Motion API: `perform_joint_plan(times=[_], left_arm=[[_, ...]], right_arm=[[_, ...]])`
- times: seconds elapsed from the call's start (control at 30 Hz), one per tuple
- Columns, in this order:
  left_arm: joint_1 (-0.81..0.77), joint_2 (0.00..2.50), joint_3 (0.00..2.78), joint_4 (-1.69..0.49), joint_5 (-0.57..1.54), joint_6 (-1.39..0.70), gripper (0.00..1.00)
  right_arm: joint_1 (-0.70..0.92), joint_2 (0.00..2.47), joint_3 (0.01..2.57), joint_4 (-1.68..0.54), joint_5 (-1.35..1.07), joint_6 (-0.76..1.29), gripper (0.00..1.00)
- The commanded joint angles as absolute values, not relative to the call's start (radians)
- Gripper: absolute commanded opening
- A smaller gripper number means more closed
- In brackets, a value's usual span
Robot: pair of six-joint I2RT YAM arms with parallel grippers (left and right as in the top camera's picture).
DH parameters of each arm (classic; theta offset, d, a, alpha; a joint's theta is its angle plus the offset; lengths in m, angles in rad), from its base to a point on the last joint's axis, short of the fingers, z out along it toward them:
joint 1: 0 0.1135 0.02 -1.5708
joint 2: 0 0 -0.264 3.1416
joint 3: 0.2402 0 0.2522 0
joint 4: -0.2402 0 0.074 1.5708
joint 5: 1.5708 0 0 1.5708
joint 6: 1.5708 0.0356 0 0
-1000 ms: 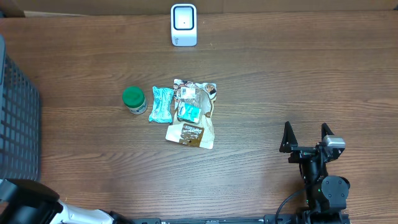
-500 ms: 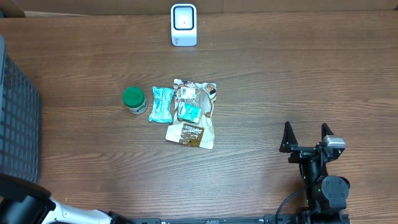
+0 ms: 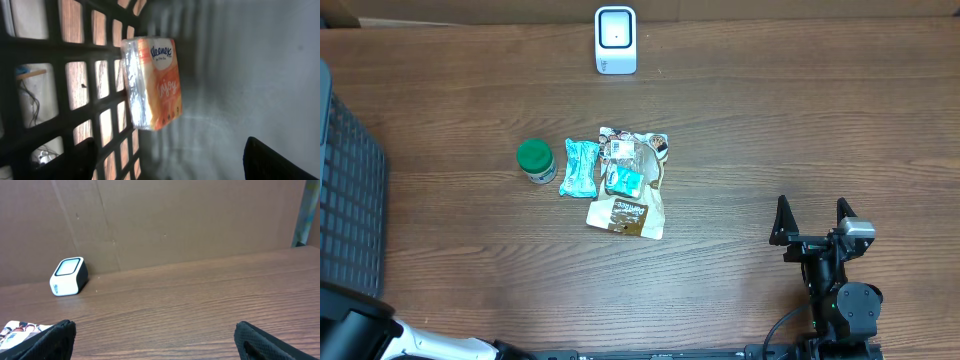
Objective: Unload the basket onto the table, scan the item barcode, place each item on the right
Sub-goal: 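Reach into the basket and grasp the orange Kleenex pack, then carry the orange Kleenex pack and place it on the item pile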
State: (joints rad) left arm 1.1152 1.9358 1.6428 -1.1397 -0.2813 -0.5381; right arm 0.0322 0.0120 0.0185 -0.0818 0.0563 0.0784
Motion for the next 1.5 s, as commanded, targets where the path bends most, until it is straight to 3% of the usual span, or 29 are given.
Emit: perform_joint_plan(times=[0.0,0.33,0.43,0.5,0.53,0.57,0.6,0.93,1.17,1.47], left_arm=[[1.126,1.992,1.631,-1.128,-0.320,-0.512,0.76],[1.126,2.096,1.631,-1.086,-0.324,-0.512,0.71],[1.126,2.115,1.631,-1.073,-0.324,-0.512,0.65],[1.126,2.121,1.631,-1.070,-0.323,-0.512,0.49],[1.125,2.122,1.631,-1.069,-0.320,-0.512,0.36],[1.125,2.122,1.631,-1.068,-0.317,-0.512,0.13],[1.125,2.122,1.631,-1.069,-0.317,-0.512,0.04],[1.123,2.072,1.705,-1.130,-0.150,-0.467,0.04],[1.088,1.872,1.813,-1.139,0.089,-0.448,0.04],[0.873,1.520,1.832,-1.137,0.363,-0.353,0.04]], right_arm=[[0.026,0.003,0.008,-0.077,0.058,0.078,1.00],[0.026,0.003,0.008,-0.077,0.058,0.078,1.00],[0.026,0.003,0.008,-0.077,0.058,0.078,1.00],[0.026,0.003,0.008,-0.077,0.058,0.078,1.00],[0.026,0.003,0.008,-0.077,0.059,0.078,1.00],[0.026,0.003,0.008,-0.077,0.058,0.078,1.00],[0.026,0.003,0.008,-0.077,0.059,0.078,1.00],[0.026,0.003,0.008,-0.077,0.059,0.078,1.00],[0.026,0.003,0.008,-0.077,0.058,0.078,1.00],[0.026,0.003,0.008,-0.077,0.059,0.078,1.00]])
